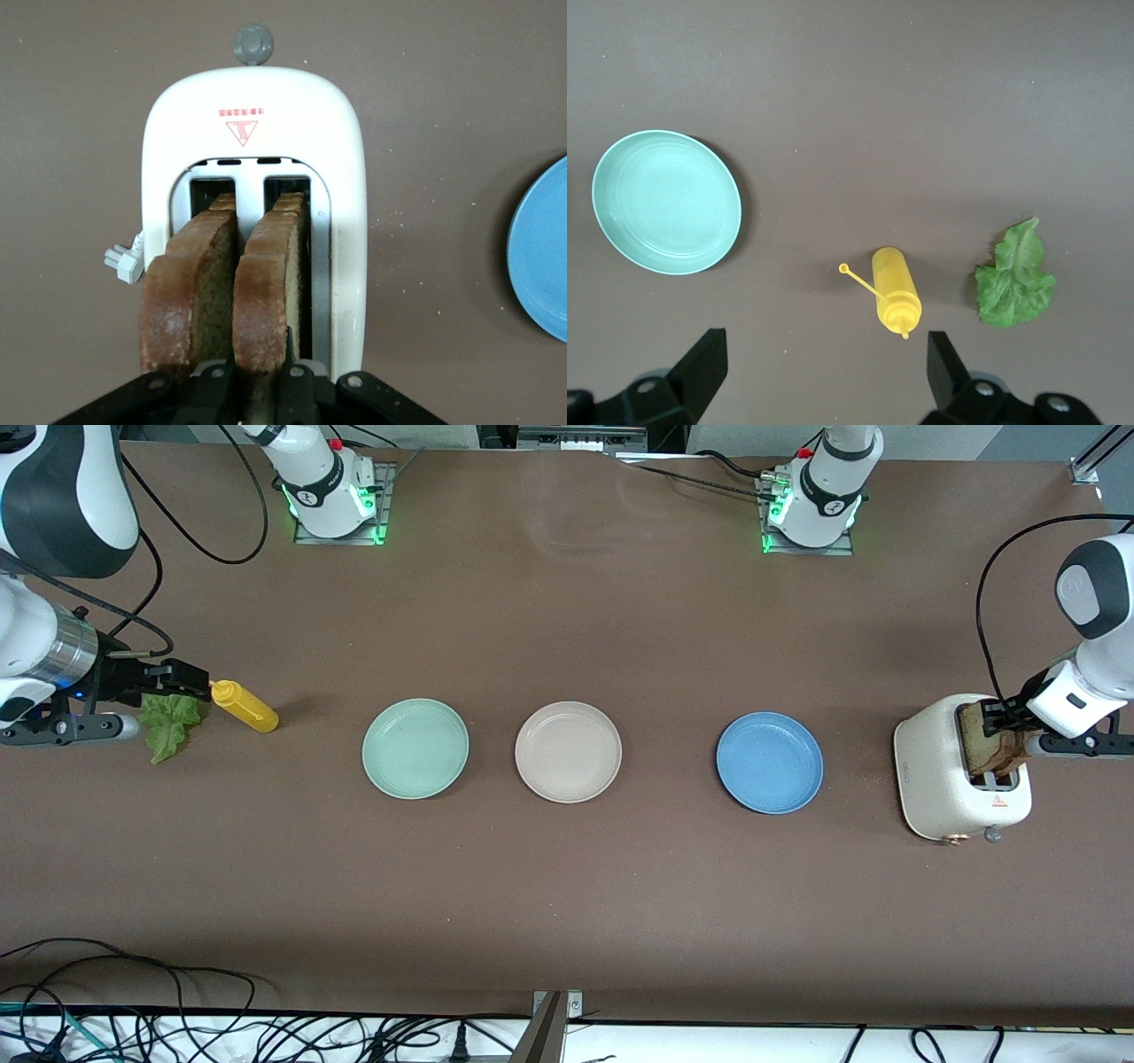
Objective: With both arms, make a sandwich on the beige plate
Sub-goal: 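Grasp the bread slice with the left gripper and lift it out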
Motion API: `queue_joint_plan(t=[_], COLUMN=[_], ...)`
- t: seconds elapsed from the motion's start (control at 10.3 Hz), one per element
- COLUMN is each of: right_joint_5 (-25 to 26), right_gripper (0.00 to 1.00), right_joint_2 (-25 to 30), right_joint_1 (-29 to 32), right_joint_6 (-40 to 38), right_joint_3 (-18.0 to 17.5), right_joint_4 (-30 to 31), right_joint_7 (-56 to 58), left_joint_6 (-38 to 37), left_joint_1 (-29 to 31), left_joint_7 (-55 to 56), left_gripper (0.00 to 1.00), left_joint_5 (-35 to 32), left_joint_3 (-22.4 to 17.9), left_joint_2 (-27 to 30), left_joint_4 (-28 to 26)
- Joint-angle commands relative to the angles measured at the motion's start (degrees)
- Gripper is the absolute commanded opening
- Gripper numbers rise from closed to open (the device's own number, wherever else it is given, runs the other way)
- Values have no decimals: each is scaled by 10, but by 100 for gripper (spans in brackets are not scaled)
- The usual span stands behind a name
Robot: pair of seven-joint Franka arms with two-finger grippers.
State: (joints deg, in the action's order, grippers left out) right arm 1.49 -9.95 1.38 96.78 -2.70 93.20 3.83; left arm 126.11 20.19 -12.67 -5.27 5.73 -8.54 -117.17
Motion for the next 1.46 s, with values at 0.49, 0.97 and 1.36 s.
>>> queue_joint_plan(t=[0.49,0.97,1.36], right_joint_5=[-4,-4,-4], right_gripper=[100,100,100], right_joint_2=[4,4,4], right_joint_1=[3,3,3], right_joint_6=[2,2,2], right_joint_3=[-1,-1,-1], right_joint_4=[0,0,0], right_joint_7=[2,2,2], left_joint_6=[-166,-284,-300], left_joint_1=[0,-3,-19], left_joint_7=[-7,3,111], left_gripper=[0,0,0], left_joint_5=[14,17,196], left_joint_3=[11,109,158], left_joint_2=[20,19,13], left_joint_4=[123,205,207])
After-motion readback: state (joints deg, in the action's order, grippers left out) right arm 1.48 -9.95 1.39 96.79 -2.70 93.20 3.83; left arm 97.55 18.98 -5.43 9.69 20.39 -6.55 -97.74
